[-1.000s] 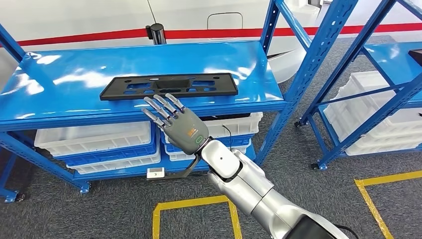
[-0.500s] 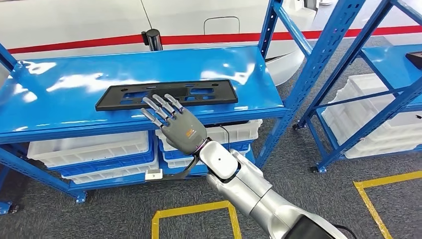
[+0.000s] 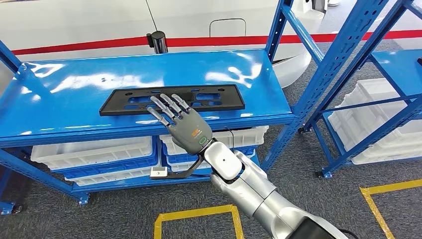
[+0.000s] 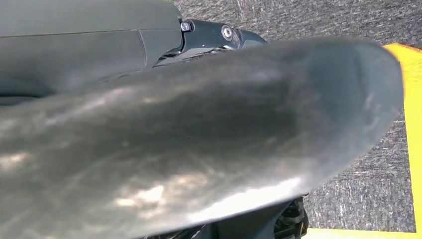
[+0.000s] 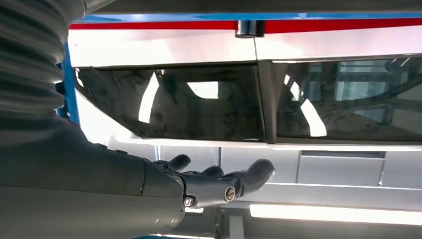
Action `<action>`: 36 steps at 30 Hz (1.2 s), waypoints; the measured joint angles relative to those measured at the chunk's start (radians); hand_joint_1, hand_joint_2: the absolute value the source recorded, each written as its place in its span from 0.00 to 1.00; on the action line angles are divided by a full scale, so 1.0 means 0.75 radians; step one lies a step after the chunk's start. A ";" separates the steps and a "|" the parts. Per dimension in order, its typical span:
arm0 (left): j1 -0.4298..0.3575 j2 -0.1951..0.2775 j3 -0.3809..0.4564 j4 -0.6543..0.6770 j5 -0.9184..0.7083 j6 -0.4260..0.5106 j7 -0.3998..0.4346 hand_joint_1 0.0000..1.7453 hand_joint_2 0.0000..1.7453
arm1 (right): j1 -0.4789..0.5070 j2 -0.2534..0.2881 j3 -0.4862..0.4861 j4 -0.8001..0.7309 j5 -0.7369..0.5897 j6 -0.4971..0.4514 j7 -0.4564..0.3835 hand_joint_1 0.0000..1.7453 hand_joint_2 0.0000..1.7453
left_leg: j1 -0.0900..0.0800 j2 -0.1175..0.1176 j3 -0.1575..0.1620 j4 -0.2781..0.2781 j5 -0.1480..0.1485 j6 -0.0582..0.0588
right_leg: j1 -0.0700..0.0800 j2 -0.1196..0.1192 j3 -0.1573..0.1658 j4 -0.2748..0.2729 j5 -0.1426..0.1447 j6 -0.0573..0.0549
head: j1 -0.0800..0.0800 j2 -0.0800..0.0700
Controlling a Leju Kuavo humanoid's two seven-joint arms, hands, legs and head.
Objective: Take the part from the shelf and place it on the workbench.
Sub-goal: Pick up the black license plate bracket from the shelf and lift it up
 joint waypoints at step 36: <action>-0.007 -0.001 0.028 0.002 -0.097 0.034 -0.033 0.00 0.00 | -0.007 0.057 0.025 0.078 0.020 0.094 -0.025 0.00 1.00 | -0.001 0.008 0.003 -0.022 0.021 0.023 | -0.007 0.008 0.011 -0.010 0.004 -0.001 | 0.003 0.000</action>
